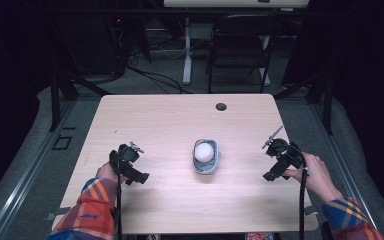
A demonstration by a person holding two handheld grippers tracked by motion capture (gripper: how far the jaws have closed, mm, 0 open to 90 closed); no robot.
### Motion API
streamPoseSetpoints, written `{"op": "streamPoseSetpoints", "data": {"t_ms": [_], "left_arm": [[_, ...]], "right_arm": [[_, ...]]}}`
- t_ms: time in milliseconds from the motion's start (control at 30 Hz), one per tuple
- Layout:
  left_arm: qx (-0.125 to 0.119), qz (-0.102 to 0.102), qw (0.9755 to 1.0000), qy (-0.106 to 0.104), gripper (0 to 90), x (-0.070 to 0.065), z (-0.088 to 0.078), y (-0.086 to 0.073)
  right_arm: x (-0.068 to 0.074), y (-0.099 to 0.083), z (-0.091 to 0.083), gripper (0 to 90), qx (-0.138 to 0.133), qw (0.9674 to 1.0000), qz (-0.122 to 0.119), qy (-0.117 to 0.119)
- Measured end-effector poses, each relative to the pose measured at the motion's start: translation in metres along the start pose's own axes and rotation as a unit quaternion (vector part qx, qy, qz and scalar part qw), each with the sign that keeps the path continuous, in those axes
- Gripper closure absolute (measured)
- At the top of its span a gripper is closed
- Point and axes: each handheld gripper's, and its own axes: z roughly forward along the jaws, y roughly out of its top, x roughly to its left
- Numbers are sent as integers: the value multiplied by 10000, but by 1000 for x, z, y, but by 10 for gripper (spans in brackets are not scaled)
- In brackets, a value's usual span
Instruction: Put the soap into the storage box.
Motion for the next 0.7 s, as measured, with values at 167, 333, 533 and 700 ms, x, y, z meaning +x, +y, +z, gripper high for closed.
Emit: {"op": "streamPoseSetpoints", "data": {"t_ms": [167,333,533,700], "left_arm": [[3,-2,10000,12,0,0,1,0],[5,2,10000,7,0,0,1,0],[0,9,10000,-8,0,0,0,0],[-7,11,10000,-18,0,0,0,0]], "right_arm": [[0,-15,11,0,-33,9999,155,19],[-1,-30,20,0,-64,9997,247,42],[2,-42,37,0,-198,9981,550,169],[-2,-40,37,7,49,9992,383,135]]}}
